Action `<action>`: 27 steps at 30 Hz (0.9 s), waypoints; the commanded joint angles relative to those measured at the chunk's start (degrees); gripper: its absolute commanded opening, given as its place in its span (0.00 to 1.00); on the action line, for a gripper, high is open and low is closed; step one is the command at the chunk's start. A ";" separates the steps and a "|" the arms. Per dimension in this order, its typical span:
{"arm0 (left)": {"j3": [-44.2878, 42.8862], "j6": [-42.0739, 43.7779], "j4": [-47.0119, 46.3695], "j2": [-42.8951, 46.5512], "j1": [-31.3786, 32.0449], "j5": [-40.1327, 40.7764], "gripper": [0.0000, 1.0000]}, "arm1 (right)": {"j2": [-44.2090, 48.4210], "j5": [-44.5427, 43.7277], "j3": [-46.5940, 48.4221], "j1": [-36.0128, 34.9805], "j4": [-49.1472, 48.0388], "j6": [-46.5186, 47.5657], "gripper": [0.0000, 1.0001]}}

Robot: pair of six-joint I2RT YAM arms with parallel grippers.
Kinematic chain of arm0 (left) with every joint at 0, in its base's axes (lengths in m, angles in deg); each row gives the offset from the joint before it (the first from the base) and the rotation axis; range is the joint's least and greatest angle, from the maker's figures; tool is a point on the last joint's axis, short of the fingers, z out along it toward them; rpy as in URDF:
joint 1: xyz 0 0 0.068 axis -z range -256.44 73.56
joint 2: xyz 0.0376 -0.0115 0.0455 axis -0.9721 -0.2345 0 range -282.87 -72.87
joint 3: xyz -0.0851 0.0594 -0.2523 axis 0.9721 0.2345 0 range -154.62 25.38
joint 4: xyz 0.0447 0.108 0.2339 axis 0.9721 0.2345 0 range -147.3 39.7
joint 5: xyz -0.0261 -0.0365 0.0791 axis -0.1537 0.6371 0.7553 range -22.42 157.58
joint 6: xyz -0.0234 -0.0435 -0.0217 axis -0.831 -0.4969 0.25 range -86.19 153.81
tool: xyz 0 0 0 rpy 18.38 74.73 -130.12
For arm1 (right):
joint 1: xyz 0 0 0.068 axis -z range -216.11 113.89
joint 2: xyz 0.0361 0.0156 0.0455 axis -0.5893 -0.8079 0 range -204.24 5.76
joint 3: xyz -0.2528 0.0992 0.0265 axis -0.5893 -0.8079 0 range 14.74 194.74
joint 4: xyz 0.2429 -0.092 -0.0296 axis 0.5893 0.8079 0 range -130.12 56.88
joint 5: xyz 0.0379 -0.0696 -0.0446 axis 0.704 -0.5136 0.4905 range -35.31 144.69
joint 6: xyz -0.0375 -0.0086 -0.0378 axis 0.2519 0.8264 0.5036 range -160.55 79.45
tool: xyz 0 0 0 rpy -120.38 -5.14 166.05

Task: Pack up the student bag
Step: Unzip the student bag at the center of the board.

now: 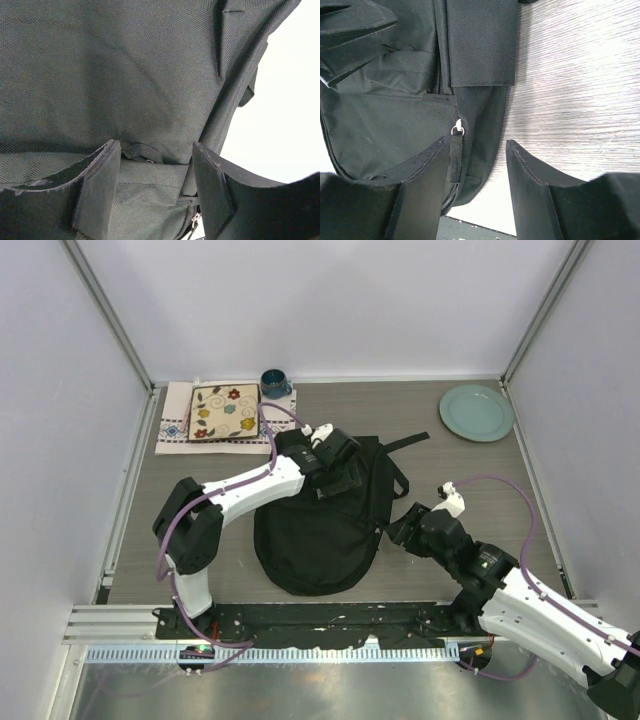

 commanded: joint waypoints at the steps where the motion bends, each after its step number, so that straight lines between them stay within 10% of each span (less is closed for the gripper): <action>1: 0.15 -1.04 -1.67 -0.08 -0.19 -0.37 0.61 | 0.14 -2.34 -0.04 -0.13 -1.82 0.79 0.54; 7: 0.50 -1.65 -2.54 -1.58 0.07 -1.33 0.45 | -0.30 -2.43 0.40 -0.13 -2.00 1.22 0.54; 27: -0.99 1.60 3.51 -4.39 0.69 2.35 0.41 | -0.39 -2.52 1.02 -0.13 -1.91 2.02 0.53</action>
